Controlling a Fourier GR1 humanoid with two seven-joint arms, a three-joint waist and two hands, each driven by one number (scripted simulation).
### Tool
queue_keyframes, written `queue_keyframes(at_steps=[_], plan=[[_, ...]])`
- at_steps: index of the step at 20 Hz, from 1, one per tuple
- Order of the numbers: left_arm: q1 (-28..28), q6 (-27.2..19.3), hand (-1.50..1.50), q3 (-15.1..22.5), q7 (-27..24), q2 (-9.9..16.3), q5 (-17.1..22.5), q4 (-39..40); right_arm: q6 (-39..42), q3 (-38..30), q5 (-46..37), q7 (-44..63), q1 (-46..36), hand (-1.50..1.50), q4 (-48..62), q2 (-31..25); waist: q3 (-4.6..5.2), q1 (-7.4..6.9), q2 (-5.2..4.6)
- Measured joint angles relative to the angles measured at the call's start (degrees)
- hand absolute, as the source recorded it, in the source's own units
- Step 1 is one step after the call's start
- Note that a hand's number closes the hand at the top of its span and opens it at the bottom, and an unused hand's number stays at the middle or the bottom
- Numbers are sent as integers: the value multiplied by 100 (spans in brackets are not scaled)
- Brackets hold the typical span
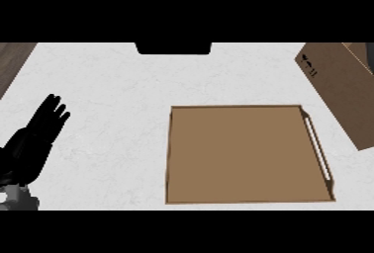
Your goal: Pick the tomato from the tray and place it in the cardboard box
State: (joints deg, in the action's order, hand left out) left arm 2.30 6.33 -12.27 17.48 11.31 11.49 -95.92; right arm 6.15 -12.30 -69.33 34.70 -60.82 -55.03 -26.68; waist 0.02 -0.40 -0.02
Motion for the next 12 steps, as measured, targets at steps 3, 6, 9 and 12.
queue_keyframes(at_steps=[3,6,9,12], plan=[[92,-24,0,0,44,-4,-8,57,-113,-82,16,-243,-18,150,393,-214,-2,-15,-10],[56,-10,0,18,39,-30,-2,2,-435,-208,73,-625,-13,150,802,-431,-3,-39,-19],[-49,52,0,25,-24,-43,5,-44,-715,-306,114,-970,1,150,1205,-617,-5,-55,-24],[20,141,0,-52,-1,50,82,23,-1117,-451,178,-1343,33,150,1739,-750,-5,-81,-38]])
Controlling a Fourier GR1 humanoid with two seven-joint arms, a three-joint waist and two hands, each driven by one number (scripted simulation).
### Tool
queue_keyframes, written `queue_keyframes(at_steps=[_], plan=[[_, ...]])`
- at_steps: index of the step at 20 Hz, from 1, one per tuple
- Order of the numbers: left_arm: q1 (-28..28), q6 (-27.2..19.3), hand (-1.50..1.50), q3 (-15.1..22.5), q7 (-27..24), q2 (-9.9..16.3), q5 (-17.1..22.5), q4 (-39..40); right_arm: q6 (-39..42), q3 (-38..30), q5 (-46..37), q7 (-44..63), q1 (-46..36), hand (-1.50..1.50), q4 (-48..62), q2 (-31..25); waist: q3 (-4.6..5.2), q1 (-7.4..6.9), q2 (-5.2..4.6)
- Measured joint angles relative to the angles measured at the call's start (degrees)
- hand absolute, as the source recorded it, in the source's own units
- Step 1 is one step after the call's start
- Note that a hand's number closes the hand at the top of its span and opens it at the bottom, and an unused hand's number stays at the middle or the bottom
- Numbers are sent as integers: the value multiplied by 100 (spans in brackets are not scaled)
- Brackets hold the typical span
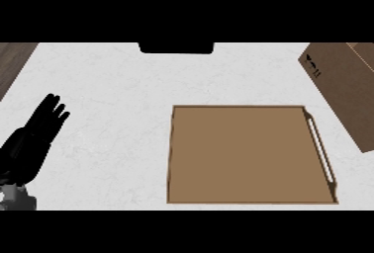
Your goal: Pick the tomato from the tray and place it in the cardboard box
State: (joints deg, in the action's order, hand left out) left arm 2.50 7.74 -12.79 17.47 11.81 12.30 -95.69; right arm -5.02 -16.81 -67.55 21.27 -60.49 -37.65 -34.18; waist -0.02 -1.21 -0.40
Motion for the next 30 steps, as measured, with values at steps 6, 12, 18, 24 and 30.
queue_keyframes(at_steps=[6,12,18,24,30], plan=[[83,-14,0,21,-15,-12,-47,35,-590,-308,213,-630,125,150,972,-138,-3,-47,-26],[168,-78,0,66,33,-63,-89,55,-428,-655,513,-538,173,-150,1660,-205,37,-58,0],[101,-49,0,78,-90,-82,-145,87,-574,-934,866,-1163,423,-150,2045,-205,13,-74,-15],[211,-108,0,81,-87,-114,-175,184,-1272,-1632,1655,-1903,527,-150,1801,-162,-6,-17,-8],[48,-61,0,63,-176,-115,-187,173,-1693,-2462,2612,-2408,632,-150,1531,-198,-7,25,7]])
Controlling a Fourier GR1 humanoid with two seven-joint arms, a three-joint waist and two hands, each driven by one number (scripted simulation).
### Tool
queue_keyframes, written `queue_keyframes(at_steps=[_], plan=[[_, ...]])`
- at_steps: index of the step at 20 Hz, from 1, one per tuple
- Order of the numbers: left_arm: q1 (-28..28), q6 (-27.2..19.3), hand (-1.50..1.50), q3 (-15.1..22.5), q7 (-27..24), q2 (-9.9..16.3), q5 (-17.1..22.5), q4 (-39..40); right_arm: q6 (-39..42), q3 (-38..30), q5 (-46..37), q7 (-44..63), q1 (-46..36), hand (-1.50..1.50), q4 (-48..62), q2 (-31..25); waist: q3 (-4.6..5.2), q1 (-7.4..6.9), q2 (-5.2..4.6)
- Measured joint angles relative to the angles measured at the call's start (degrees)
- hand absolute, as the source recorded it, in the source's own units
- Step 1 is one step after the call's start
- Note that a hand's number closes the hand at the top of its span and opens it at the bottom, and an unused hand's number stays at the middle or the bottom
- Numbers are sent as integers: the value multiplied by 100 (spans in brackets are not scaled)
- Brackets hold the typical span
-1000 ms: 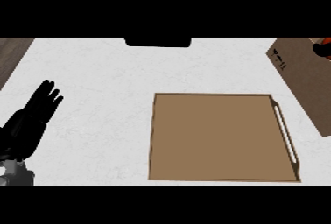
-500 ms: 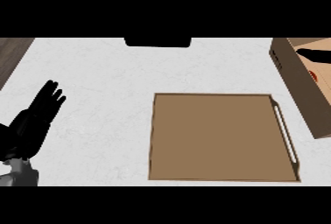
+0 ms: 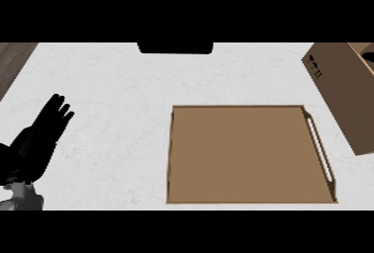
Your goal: Pick the tomato from the tray and place it in the cardboard box
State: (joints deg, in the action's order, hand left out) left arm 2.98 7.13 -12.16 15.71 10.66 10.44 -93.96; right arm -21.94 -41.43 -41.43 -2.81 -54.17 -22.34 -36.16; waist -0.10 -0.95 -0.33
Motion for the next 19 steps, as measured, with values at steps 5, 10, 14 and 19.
queue_keyframes(at_steps=[5,10,14,19], plan=[[-54,52,0,-85,71,54,103,-82,248,-468,647,-352,304,-150,-75,-395,2,32,11],[-93,31,0,-114,29,55,52,-42,847,-759,1236,-540,777,-150,-310,-771,7,93,32],[-75,63,0,-145,80,86,91,-62,1371,-767,1592,-709,1196,-150,-524,-982,8,95,35],[-70,22,0,-124,93,28,68,-101,1719,-737,1951,-926,1683,-150,-663,-1180,7,84,31]])
